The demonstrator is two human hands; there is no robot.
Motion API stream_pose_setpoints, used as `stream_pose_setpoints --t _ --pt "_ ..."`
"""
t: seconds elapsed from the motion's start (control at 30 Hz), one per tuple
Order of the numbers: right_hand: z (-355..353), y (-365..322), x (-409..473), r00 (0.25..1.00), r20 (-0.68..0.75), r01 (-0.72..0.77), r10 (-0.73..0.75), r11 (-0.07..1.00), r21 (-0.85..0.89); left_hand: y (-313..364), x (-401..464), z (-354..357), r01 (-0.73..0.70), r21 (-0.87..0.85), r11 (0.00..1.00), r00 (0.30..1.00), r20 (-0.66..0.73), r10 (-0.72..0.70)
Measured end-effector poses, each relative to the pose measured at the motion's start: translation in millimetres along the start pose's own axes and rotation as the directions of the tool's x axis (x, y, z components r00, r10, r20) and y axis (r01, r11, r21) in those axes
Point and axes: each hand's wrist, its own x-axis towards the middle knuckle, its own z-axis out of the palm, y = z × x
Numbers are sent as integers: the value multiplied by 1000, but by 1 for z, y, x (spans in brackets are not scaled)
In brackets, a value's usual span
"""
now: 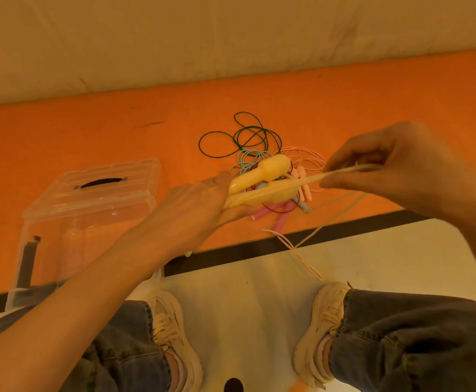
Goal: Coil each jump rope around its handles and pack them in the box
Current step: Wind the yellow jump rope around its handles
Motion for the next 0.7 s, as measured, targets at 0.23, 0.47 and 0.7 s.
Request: stream_pose_setpoints --t 0.23,0.47,0.7 --pt "-28 31 -11 985 128 -129 118 989 79 -3 0 7 -68 88 994 998 23 66" --pt "-20 25 0 962 -268 165 -54 895 414 6 -2 2 -166 -35 985 983 70 168" --pt "-5 29 35 943 -322 146 82 769 623 34 -5 11 -309 -108 945 950 -1 311"
